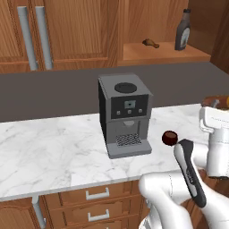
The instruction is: Pick the syrup bottle and honey bottle from the cabinet and place them next to the mug.
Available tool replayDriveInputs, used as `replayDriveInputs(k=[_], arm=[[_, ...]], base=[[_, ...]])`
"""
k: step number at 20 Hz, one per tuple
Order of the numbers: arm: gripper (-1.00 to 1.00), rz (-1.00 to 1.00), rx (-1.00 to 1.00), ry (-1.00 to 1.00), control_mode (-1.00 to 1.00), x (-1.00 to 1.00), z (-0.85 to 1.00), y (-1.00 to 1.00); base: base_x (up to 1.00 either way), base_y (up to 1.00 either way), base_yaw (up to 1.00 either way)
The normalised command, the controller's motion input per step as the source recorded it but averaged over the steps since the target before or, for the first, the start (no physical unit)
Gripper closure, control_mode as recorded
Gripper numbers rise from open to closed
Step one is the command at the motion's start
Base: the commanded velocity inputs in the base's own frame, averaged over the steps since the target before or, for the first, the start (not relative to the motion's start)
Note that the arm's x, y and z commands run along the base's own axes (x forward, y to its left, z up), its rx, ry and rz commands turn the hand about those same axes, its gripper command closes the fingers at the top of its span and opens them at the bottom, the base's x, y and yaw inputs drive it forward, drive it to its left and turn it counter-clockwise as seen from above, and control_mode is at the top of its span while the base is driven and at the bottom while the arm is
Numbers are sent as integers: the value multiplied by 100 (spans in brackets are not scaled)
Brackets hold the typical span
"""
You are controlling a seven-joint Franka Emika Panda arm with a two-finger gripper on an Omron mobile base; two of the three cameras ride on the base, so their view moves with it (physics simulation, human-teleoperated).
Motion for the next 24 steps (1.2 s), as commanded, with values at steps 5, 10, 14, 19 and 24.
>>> replayDriveInputs(k=[5,10,14,19,24], arm=[[100,0,0,0,-100,-1,-88,-51],[100,0,0,4,-100,0,-62,-17],[100,0,0,0,-100,1,-15,-2],[100,0,-6,16,-100,6,-38,0],[100,0,-21,48,-100,28,-94,-1]], base=[[0,0,0],[0,0,0],[0,0,0],[0,0,0],[0,0,0]])
